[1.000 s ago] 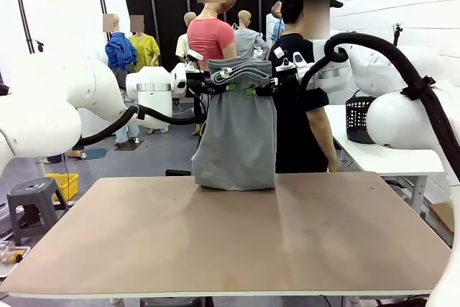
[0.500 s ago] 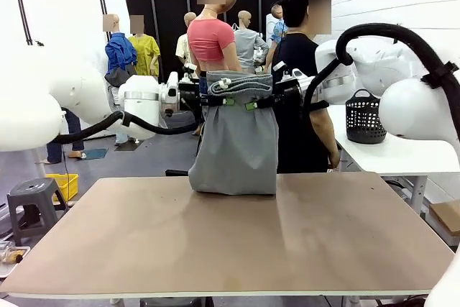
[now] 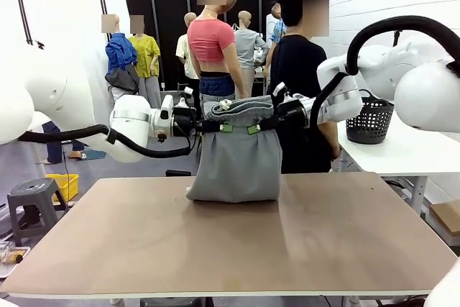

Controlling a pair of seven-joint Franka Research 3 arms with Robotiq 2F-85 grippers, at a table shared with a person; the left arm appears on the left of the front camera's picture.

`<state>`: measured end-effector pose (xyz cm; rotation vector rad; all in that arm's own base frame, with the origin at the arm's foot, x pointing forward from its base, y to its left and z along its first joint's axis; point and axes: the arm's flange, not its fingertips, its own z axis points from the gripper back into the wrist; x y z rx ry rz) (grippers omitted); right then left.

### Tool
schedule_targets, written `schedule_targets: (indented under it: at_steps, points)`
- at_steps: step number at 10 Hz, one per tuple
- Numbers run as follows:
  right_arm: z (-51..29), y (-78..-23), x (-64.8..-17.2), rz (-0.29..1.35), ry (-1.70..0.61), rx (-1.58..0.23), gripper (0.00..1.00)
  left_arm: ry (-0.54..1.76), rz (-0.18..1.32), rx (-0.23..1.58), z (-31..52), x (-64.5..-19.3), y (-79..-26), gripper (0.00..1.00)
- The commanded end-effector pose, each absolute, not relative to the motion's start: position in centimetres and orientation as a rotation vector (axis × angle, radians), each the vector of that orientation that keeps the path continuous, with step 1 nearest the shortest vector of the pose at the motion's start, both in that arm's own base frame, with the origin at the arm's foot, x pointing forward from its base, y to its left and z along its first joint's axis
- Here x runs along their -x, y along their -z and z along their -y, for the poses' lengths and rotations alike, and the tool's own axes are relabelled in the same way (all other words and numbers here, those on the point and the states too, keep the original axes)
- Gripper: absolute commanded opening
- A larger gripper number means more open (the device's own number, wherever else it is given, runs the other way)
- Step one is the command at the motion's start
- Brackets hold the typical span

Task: Fold the training pants.
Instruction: Fold the Training pants in half.

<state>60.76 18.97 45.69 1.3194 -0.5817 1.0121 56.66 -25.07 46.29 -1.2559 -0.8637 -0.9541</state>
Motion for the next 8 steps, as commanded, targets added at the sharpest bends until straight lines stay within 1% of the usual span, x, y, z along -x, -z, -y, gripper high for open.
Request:
schedule_targets:
  at_steps: [1, 2, 7, 8]
  points:
    - [-16.9, -46.7, -61.0, 0.596, -1.028, -1.235, 0.00, 0.901, 0.892, 1.254, 22.9, -55.8, -48.5, 0.00]
    - [-19.0, -45.7, -60.8, 0.582, -1.012, -1.319, 0.00, 0.954, 0.864, 1.256, 25.1, -56.7, -46.3, 0.00]
    - [-19.2, -45.5, -60.4, 0.574, -1.014, -1.322, 0.00, 0.939, 0.857, 1.259, 25.2, -56.2, -45.8, 0.00]
    - [-18.9, -43.9, -59.8, 0.505, -0.957, -1.360, 0.00, 0.884, 0.777, 1.282, 24.8, -54.9, -44.6, 0.00]
